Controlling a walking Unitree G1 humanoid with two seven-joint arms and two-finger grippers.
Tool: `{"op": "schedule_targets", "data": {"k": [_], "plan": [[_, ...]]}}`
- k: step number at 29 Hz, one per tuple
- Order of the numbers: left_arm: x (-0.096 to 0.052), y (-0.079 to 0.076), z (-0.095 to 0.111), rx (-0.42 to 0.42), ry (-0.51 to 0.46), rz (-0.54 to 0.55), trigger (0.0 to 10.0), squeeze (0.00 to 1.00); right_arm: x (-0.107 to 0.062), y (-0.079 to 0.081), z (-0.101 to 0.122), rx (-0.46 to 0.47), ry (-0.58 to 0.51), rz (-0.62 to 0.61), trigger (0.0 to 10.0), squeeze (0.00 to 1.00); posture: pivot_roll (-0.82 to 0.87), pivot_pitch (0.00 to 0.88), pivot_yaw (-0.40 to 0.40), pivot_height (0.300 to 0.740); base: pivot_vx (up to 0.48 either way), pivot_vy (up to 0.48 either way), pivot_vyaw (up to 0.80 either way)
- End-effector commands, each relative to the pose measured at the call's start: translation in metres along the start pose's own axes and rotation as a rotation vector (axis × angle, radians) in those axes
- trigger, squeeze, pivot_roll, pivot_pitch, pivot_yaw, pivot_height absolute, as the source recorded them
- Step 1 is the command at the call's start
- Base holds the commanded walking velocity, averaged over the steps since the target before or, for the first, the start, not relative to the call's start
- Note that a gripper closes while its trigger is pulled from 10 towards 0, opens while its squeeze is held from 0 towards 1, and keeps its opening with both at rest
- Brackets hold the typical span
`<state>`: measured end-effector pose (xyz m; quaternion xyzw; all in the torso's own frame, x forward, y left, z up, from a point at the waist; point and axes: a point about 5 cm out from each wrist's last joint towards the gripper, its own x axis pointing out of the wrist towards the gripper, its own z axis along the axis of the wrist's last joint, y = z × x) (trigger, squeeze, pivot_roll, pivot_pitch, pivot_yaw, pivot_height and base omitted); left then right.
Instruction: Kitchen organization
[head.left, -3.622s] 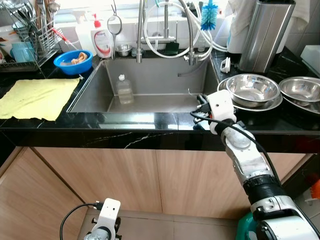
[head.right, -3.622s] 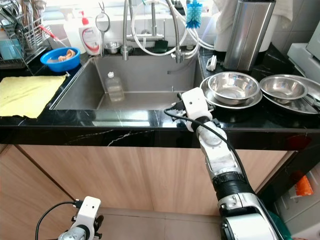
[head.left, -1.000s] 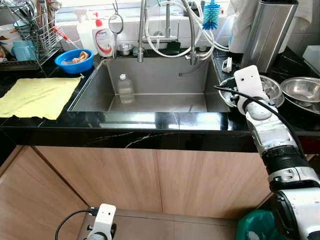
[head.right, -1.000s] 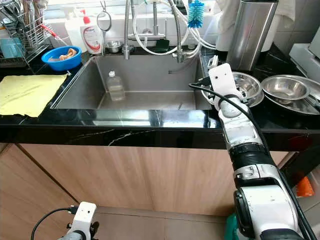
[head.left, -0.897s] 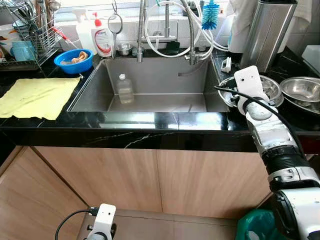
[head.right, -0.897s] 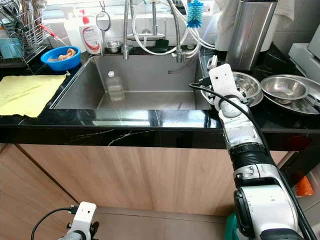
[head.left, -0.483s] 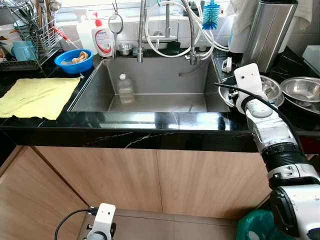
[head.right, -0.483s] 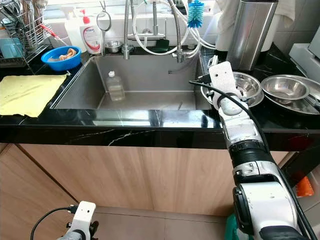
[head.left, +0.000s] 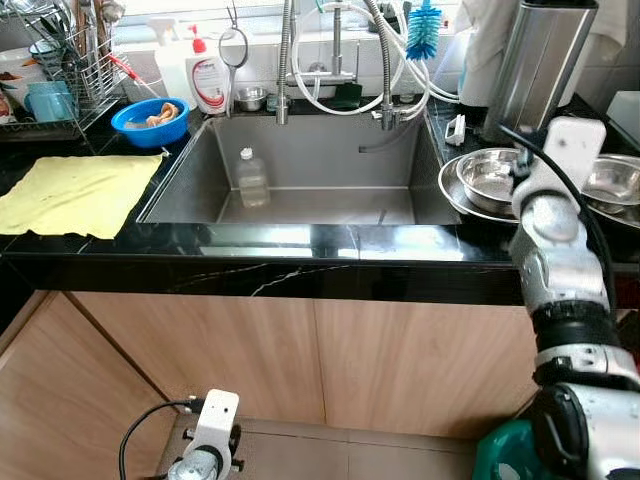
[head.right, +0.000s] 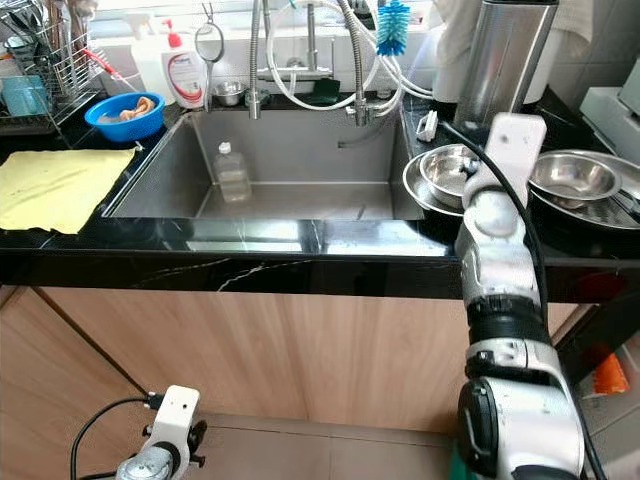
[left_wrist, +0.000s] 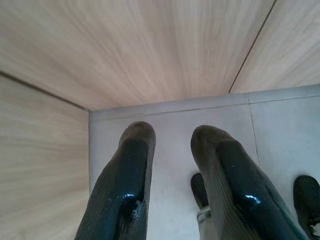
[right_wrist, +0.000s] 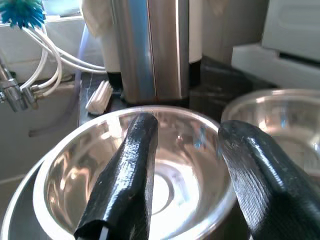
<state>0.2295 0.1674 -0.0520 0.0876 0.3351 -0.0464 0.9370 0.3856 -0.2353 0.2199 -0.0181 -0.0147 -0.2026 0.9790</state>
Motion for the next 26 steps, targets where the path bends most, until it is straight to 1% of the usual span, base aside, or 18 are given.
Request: {"op": "schedule_targets", "data": {"k": [1, 2, 3, 4, 5, 7, 8, 9, 10, 11, 15, 17, 19, 21, 23, 24, 25, 26], "plan": [[-0.001, 0.007, -0.001, 0.004, 0.001, 0.021, 10.0, 0.0, -0.007, 0.016, 0.022, 0.02, -0.135, 0.08, 10.0, 0.0, -0.07, 0.0, 0.081, 0.74, 0.0, 0.0, 0.0], [-0.002, 0.01, 0.006, -0.006, -0.055, 0.039, 10.0, 0.0, -0.021, 0.035, 0.034, 0.026, -0.283, 0.192, 10.0, 0.0, -0.07, 0.0, 0.082, 0.74, 0.0, 0.0, 0.0], [-0.002, 0.01, 0.006, -0.006, -0.055, 0.039, 10.0, 0.0, -0.021, 0.035, 0.034, 0.026, -0.283, 0.192, 10.0, 0.0, -0.07, 0.0, 0.082, 0.74, 0.0, 0.0, 0.0], [-0.002, 0.015, 0.016, -0.018, -0.109, 0.058, 10.0, 0.0, -0.036, 0.051, 0.038, 0.022, -0.387, 0.295, 10.0, 0.0, -0.06, 0.0, 0.08, 0.74, 0.0, 0.0, 0.0], [-0.002, 0.016, 0.023, -0.013, -0.142, 0.06, 10.0, 0.0, -0.044, 0.058, 0.035, 0.006, -0.412, 0.335, 10.0, 0.0, -0.05, 0.0, 0.078, 0.74, 0.0, 0.0, 0.0], [-0.003, 0.018, 0.032, 0.009, -0.195, 0.058, 10.0, 0.0, -0.057, 0.072, 0.019, -0.02, -0.395, 0.397, 10.0, 0.0, -0.05, 0.0, 0.074, 0.74, 0.0, 0.0, 0.0], [-0.004, 0.021, 0.032, 0.011, -0.206, 0.06, 10.0, 0.0, -0.063, 0.074, 0.011, -0.015, -0.377, 0.414, 10.0, 0.0, -0.05, 0.0, 0.074, 0.74, 0.0, 0.0, 0.0], [-0.004, 0.021, 0.032, 0.011, -0.206, 0.06, 10.0, 0.0, -0.063, 0.074, 0.011, -0.015, -0.377, 0.414, 10.0, 0.0, -0.05, 0.0, 0.074, 0.74, 0.0, 0.0, 0.0], [-0.005, 0.024, 0.032, 0.013, -0.216, 0.062, 10.0, 0.0, -0.068, 0.075, 0.005, -0.008, -0.365, 0.425, 10.0, 0.0, -0.05, 0.0, 0.074, 0.74, 0.0, 0.0, 0.0], [-0.007, 0.027, 0.029, 0.02, -0.221, 0.063, 10.0, 0.0, -0.074, 0.071, -0.005, -0.018, -0.355, 0.423, 10.0, 0.0, -0.06, 0.0, 0.079, 0.74, 0.0, 0.0, 0.0], [-0.012, 0.034, 0.02, 0.033, -0.23, 0.063, 10.0, 0.0, -0.089, 0.061, -0.024, -0.05, -0.333, 0.44, 10.0, 0.0, -0.07, 0.0, 0.087, 0.74, 0.0, 0.0, 0.0], [-0.021, 0.045, 0.005, 0.036, -0.22, 0.086, 10.0, 0.0, -0.102, 0.048, -0.043, -0.052, -0.281, 0.43, 10.0, 0.0, -0.08, 0.0, 0.087, 0.74, 0.0, 0.0, 0.0], [-0.027, 0.051, 0.0, 0.048, -0.23, 0.108, 10.0, 0.0, -0.109, 0.043, -0.05, -0.072, -0.268, 0.431, 10.0, 0.0, -0.08, 0.0, 0.086, 0.74, 0.0, 0.0, 0.0], [-0.034, 0.061, -0.002, 0.033, -0.258, 0.15, 10.0, 0.0, -0.116, 0.036, -0.057, -0.075, -0.247, 0.416, 10.0, 0.0, -0.08, 0.0, 0.086, 0.74, 0.0, 0.0, 0.0], [-0.044, 0.069, 0.0, 0.003, -0.313, 0.175, 10.0, 0.0, -0.129, 0.028, -0.068, -0.115, -0.233, 0.422, 10.0, 0.0, -0.08, 0.0, 0.089, 0.74, 0.0, 0.0, 0.0], [-0.047, 0.067, 0.004, 0.01, -0.34, 0.17, 10.0, 0.0, -0.132, 0.026, -0.071, -0.13, -0.231, 0.429, 10.0, 0.0, -0.08, 0.0, 0.089, 0.74, 0.0, 0.0, 0.0], [-0.054, 0.064, 0.014, 0.026, -0.403, 0.166, 10.0, 0.0, -0.138, 0.022, -0.073, -0.148, -0.239, 0.429, 10.0, 0.0, -0.07, 0.0, 0.092, 0.74, 0.0, 0.0, 0.0], [-0.058, 0.065, 0.022, 0.015, -0.452, 0.185, 10.0, 0.0, -0.142, 0.02, -0.071, -0.153, -0.255, 0.424, 10.0, 0.0, -0.08, 0.0, 0.099, 0.74, 0.0, 0.0, 0.0]]}}
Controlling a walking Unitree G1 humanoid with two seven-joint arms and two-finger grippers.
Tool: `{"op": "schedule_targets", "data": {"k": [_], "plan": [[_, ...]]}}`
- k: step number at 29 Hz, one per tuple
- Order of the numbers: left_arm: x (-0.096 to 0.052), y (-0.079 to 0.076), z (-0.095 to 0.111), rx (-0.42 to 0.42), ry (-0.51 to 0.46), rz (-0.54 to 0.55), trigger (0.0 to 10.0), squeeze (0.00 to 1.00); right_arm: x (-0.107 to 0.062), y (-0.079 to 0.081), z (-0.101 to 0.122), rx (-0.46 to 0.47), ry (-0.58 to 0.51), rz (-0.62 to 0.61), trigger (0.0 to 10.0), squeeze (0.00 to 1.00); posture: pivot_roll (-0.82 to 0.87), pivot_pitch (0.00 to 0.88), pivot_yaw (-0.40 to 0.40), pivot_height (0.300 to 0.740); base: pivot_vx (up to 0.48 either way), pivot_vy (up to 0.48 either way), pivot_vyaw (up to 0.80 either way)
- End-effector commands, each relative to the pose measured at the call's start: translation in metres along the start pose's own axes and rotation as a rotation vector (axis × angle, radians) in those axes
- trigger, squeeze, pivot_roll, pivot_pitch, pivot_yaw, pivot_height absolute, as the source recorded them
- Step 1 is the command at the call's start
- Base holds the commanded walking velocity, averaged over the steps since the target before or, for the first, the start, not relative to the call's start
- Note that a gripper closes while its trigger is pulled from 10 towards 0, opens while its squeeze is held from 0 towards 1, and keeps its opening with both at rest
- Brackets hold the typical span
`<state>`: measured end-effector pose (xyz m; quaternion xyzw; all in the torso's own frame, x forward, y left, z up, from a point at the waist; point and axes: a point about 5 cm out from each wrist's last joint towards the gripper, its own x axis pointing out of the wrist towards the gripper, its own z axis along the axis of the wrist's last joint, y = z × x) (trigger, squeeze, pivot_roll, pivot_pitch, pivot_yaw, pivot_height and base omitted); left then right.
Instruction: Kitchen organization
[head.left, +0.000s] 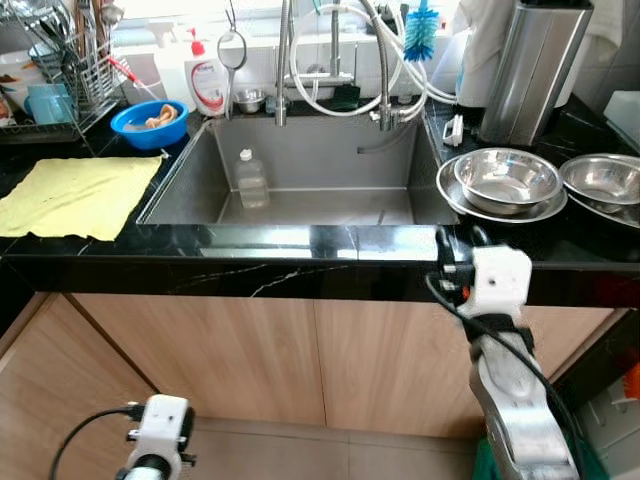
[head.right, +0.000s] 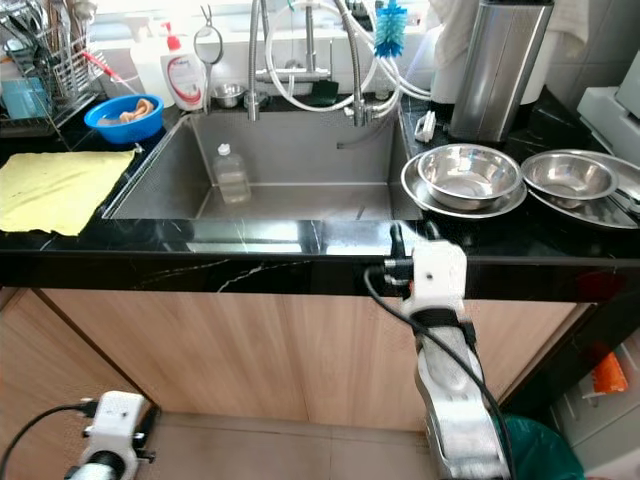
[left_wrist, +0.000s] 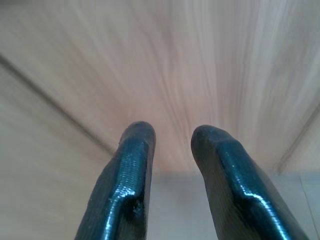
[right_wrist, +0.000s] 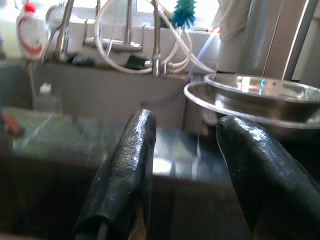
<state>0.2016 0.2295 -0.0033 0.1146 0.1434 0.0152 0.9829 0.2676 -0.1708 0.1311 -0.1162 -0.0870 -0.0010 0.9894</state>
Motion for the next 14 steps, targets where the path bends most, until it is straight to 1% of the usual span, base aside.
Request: {"op": "schedule_targets", "data": {"k": [1, 2, 5, 7, 8, 10, 11, 12, 13, 14], "plan": [[0.001, 0.003, 0.018, -0.017, -0.088, 0.028, 10.0, 0.0, -0.002, 0.005, 0.015, -0.01, -0.074, 0.015, 10.0, 0.0, -0.08, 0.0, 0.101, 0.74, 0.0, 0.0, 0.0], [0.001, 0.005, 0.021, -0.026, -0.102, 0.041, 10.0, 0.0, -0.004, 0.005, 0.016, -0.012, -0.081, 0.013, 10.0, 0.0, -0.08, 0.0, 0.101, 0.74, 0.0, 0.0, 0.0], [0.0, 0.005, 0.021, -0.026, -0.102, 0.04, 10.0, 0.0, -0.005, 0.005, 0.017, -0.013, -0.079, 0.013, 10.0, 0.0, -0.08, 0.0, 0.101, 0.74, 0.0, 0.0, 0.0], [-0.001, 0.006, 0.032, -0.036, -0.142, 0.06, 10.0, 0.0, -0.006, 0.004, 0.02, -0.016, -0.086, -0.001, 10.0, 0.0, -0.09, 0.0, 0.107, 0.74, 0.0, 0.0, 0.0], [0.021, 0.001, 0.085, -0.072, -0.317, 0.117, 10.0, 0.0, -0.007, -0.001, 0.021, -0.012, -0.084, -0.035, 10.0, 0.0, -0.13, 0.0, 0.114, 0.74, 0.0, 0.0, 0.0], [0.032, -0.009, 0.128, -0.113, -0.45, 0.123, 10.0, 0.0, -0.007, -0.003, 0.024, -0.012, -0.088, -0.05, 10.0, 0.0, -0.16, 0.0, 0.114, 0.74, 0.0, 0.0, 0.0], [0.032, -0.01, 0.135, -0.122, -0.473, 0.121, 10.0, 0.0, -0.005, -0.003, 0.025, -0.013, -0.091, -0.051, 10.0, 0.0, -0.18, 0.0, 0.116, 0.74, 0.0, 0.0, 0.0], [0.033, -0.012, 0.149, -0.133, -0.528, 0.127, 10.0, 0.0, -0.001, -0.003, 0.033, 0.004, -0.127, -0.052, 10.0, 0.0, -0.19, 0.0, 0.117, 0.74, 0.0, 0.0, 0.0], [0.035, -0.015, 0.159, -0.126, -0.559, 0.124, 10.0, 0.0, 0.002, -0.005, 0.039, 0.01, -0.15, -0.064, 10.0, 0.0, -0.22, 0.0, 0.115, 0.74, 0.0, 0.0, 0.0], [0.035, -0.015, 0.159, -0.126, -0.559, 0.124, 10.0, 0.0, 0.002, -0.005, 0.039, 0.01, -0.15, -0.064, 10.0, 0.0, -0.22, 0.0, 0.115, 0.74, 0.0, 0.0, 0.0]]}}
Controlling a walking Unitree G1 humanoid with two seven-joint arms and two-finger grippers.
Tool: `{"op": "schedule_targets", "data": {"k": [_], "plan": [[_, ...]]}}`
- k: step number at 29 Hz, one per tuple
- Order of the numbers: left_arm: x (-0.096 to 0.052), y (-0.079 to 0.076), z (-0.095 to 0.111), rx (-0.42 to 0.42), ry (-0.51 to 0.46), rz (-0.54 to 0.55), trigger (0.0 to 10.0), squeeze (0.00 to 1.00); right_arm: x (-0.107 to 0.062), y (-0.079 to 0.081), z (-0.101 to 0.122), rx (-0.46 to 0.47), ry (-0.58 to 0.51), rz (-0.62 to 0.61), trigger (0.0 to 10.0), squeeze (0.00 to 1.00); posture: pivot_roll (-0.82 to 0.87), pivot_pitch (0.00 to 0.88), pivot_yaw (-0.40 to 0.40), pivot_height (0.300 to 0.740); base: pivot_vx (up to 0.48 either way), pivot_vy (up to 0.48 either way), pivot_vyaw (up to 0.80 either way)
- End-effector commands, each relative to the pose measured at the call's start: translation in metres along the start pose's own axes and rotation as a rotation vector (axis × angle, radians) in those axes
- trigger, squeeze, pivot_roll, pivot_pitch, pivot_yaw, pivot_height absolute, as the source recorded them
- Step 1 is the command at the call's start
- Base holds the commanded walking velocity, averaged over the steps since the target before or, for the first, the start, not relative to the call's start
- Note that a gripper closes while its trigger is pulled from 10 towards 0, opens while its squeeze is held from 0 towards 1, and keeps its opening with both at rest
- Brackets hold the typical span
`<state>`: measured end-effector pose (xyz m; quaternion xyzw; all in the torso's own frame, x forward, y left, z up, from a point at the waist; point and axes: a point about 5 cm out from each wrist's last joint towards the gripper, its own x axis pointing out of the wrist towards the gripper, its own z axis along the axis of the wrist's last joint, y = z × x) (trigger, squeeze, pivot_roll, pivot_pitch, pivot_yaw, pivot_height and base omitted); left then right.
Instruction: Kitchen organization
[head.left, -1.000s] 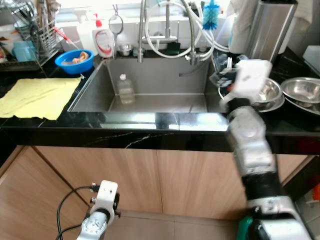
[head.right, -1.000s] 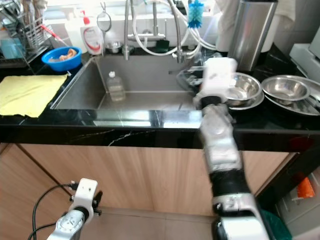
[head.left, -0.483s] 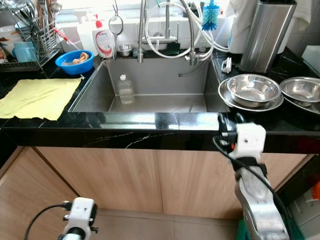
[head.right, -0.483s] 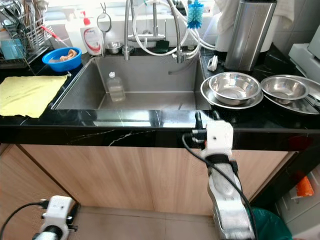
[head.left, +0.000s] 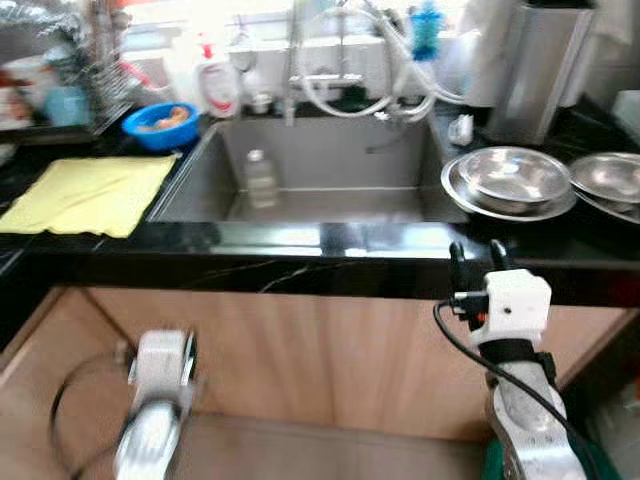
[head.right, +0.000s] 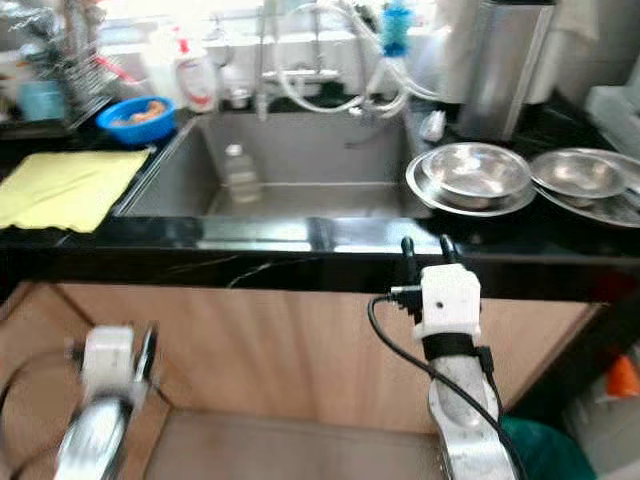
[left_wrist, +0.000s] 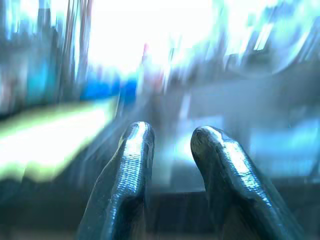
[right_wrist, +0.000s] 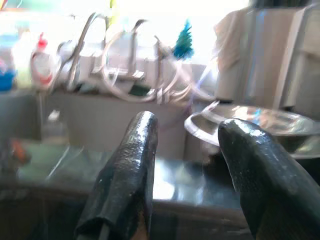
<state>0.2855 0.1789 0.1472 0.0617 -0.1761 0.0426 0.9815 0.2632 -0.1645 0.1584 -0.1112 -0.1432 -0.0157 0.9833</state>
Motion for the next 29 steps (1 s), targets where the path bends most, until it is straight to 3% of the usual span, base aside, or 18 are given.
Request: {"op": "schedule_targets", "data": {"k": [1, 3, 8, 14, 18, 26, 28, 29], "plan": [[-0.007, 0.0, -0.009, 0.008, 0.052, 0.009, 10.0, 0.0, 0.006, -0.006, 0.014, 0.007, -0.056, -0.03, 10.0, 0.0, -0.22, 0.0, 0.115, 0.74, 0.0, 0.0, 0.0], [0.004, -0.011, 0.008, 0.003, -0.013, 0.015, 10.0, 0.0, 0.013, -0.013, 0.021, 0.031, -0.071, -0.071, 10.0, 0.0, -0.23, 0.0, 0.101, 0.74, 0.0, 0.0, 0.0], [0.008, -0.03, 0.032, -0.023, -0.073, -0.033, 10.0, 0.0, 0.01, -0.018, 0.02, 0.022, -0.057, -0.077, 10.0, 0.0, -0.22, 0.0, 0.083, 0.74, 0.0, 0.0, 0.0], [-0.011, -0.031, 0.016, -0.02, 0.002, -0.061, 10.0, 0.0, 0.011, -0.033, 0.018, 0.011, -0.036, -0.118, 10.0, 0.0, -0.21, 0.0, 0.052, 0.74, 0.0, 0.0, 0.0], [-0.013, -0.031, 0.013, 0.011, 0.014, -0.112, 10.0, 0.0, 0.017, -0.033, 0.02, -0.004, -0.041, -0.083, 10.0, 0.0, -0.19, 0.0, 0.031, 0.74, 0.0, 0.0, 0.0], [-0.008, -0.005, 0.011, 0.096, 0.022, -0.1, 10.0, 0.0, 0.018, -0.042, 0.014, -0.031, -0.021, -0.069, 10.0, 0.0, -0.14, 0.0, 0.048, 0.74, 0.0, 0.0, 0.0], [0.002, 0.014, 0.006, 0.15, 0.04, -0.103, 10.0, 0.0, 0.023, -0.042, 0.016, -0.02, -0.028, -0.084, 10.0, 0.0, -0.13, 0.0, 0.083, 0.74, 0.0, 0.0, 0.0], [0.002, 0.014, 0.006, 0.15, 0.04, -0.103, 10.0, 0.0, 0.023, -0.042, 0.016, -0.02, -0.028, -0.084, 10.0, 0.0, -0.13, 0.0, 0.083, 0.74, 0.0, 0.0, 0.0]]}}
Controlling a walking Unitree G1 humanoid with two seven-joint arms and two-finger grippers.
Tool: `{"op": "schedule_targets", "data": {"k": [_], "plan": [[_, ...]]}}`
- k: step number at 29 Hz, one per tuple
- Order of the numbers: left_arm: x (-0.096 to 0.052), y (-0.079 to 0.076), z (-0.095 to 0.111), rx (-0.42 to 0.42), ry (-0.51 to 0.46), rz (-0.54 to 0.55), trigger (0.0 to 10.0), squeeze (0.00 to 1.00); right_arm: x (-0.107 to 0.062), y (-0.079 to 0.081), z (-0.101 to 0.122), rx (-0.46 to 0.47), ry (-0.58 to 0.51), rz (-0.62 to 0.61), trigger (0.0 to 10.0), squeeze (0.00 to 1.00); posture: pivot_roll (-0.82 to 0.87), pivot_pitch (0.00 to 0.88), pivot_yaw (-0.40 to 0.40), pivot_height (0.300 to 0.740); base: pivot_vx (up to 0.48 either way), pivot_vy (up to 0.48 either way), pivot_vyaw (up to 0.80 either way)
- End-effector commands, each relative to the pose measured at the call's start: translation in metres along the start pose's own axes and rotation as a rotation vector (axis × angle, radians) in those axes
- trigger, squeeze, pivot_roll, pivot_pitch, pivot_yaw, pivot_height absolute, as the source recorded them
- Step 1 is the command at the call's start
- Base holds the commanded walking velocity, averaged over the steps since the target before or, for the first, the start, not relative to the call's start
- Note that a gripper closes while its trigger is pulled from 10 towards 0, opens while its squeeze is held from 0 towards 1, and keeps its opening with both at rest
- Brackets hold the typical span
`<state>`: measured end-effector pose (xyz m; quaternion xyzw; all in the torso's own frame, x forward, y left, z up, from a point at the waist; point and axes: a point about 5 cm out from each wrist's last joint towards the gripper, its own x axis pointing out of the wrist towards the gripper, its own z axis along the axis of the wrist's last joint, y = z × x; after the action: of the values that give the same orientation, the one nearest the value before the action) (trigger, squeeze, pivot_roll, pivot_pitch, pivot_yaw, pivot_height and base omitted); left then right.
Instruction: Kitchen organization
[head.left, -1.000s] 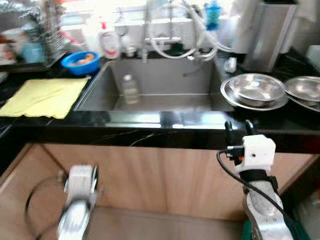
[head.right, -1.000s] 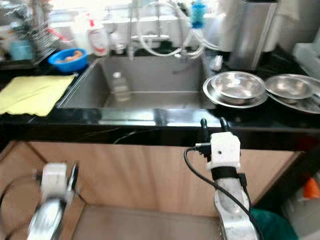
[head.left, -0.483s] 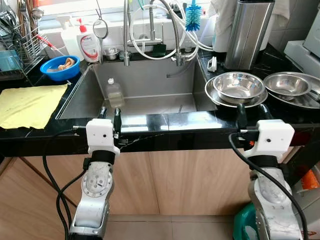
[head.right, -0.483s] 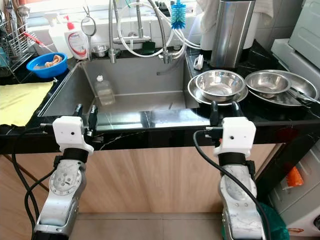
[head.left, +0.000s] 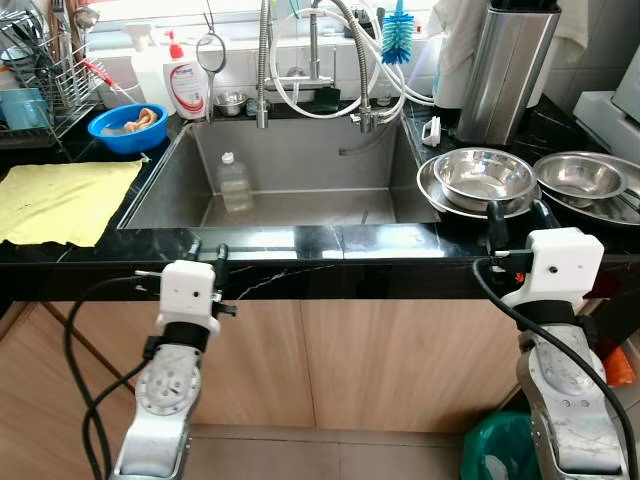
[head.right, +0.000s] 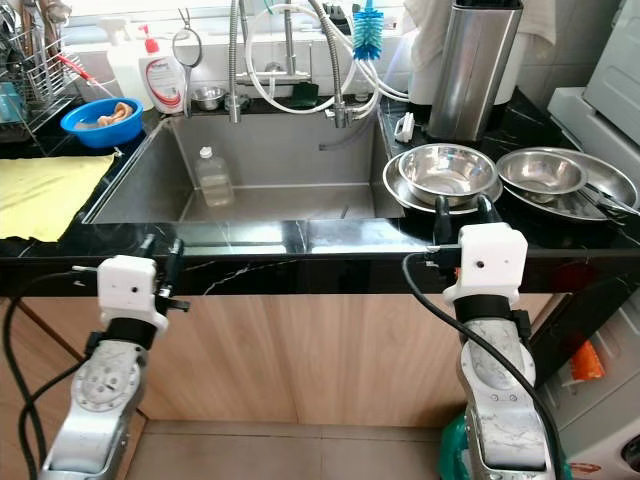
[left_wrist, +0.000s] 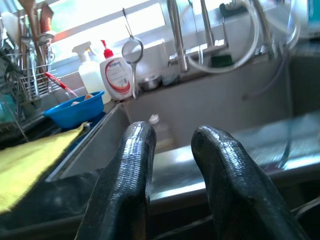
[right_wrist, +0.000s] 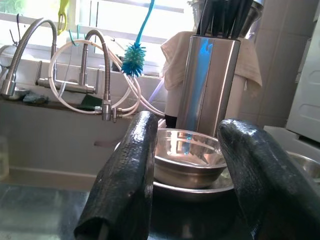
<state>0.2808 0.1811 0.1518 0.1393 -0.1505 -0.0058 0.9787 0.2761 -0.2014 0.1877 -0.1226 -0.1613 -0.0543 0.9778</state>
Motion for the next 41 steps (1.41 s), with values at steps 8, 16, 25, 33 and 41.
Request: {"op": "schedule_targets", "data": {"k": [8, 16, 25, 33, 41], "plan": [[0.015, 0.037, -0.004, 0.02, 0.016, 0.082, 10.0, 0.0, 0.001, 0.015, 0.001, 0.039, -0.002, 0.016, 10.0, 0.0, -0.15, 0.0, 0.079, 0.74, 0.0, 0.0, 0.0], [0.016, 0.013, -0.005, -0.032, 0.013, 0.013, 10.0, 0.0, -0.001, 0.024, 0.002, 0.071, 0.012, 0.028, 10.0, 0.0, -0.19, 0.0, 0.117, 0.74, 0.0, 0.0, 0.0], [0.025, 0.013, 0.001, -0.057, -0.008, 0.006, 10.0, 0.0, 0.0, 0.023, 0.007, 0.023, -0.021, 0.013, 10.0, 0.0, -0.17, 0.0, 0.106, 0.74, 0.0, 0.0, -0.15], [0.02, 0.01, 0.004, -0.069, -0.016, 0.018, 10.0, 0.0, 0.003, 0.038, 0.009, 0.049, -0.018, 0.059, 10.0, 0.0, -0.15, 0.0, 0.094, 0.74, 0.0, 0.0, 0.0], [0.016, 0.015, 0.004, -0.058, -0.009, 0.04, 10.0, 0.0, 0.004, 0.033, 0.009, 0.033, -0.014, 0.035, 10.0, 0.0, -0.15, 0.0, 0.091, 0.74, 0.0, 0.0, 0.0]]}}
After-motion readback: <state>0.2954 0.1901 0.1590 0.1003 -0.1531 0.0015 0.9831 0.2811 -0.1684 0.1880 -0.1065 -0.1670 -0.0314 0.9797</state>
